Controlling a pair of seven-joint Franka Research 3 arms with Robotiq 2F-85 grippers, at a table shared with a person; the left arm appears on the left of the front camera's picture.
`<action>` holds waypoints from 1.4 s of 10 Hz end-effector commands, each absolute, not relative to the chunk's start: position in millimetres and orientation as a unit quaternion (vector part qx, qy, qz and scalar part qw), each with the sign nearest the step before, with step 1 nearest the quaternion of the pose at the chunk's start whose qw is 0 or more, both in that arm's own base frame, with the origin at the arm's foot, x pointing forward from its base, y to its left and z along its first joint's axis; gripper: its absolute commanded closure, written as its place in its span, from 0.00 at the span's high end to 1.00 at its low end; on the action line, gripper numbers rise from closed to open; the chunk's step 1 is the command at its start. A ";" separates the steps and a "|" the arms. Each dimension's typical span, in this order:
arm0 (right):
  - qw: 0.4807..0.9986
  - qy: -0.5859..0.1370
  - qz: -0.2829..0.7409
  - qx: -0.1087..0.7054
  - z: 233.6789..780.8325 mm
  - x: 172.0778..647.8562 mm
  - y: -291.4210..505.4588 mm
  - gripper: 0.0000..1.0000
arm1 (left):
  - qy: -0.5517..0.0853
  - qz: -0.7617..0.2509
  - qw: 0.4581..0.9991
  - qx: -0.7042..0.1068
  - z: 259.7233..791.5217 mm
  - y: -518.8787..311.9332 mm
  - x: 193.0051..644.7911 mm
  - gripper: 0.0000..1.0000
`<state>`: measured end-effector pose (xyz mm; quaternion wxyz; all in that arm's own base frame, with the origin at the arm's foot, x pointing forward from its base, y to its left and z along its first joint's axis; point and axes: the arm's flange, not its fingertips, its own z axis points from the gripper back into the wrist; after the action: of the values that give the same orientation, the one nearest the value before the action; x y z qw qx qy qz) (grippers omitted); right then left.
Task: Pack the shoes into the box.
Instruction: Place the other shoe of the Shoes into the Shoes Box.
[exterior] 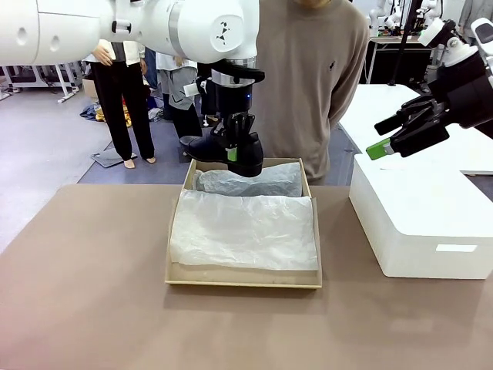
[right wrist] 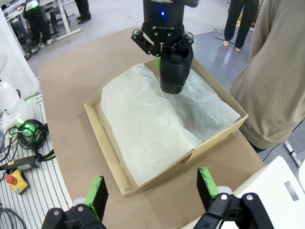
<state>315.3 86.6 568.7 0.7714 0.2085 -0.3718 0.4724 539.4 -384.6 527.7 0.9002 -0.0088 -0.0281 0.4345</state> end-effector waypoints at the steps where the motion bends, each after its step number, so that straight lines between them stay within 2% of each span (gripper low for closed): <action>1: 0.760 -0.379 0.480 0.217 568.1 318.8 86.5 1.00 | -0.024 0.432 0.901 -0.012 534.1 -376.4 535.8 0.00; 4: 0.760 -0.379 0.480 0.217 568.1 318.8 86.5 1.00 | -0.028 0.435 0.900 -0.009 528.2 -381.7 541.3 0.00; 6: 0.760 -0.379 0.480 0.217 568.1 318.8 86.5 1.00 | -0.020 0.511 0.860 -0.009 524.8 -402.8 536.4 0.00; 14: 0.760 -0.379 0.480 0.217 568.1 318.8 86.5 1.00 | -0.028 0.651 0.759 0.000 513.1 -486.9 544.1 0.00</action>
<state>315.3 86.7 568.7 0.7714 0.2084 -0.3718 0.4725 535.4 -471.3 500.4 0.7877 -0.0206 -0.0112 0.6156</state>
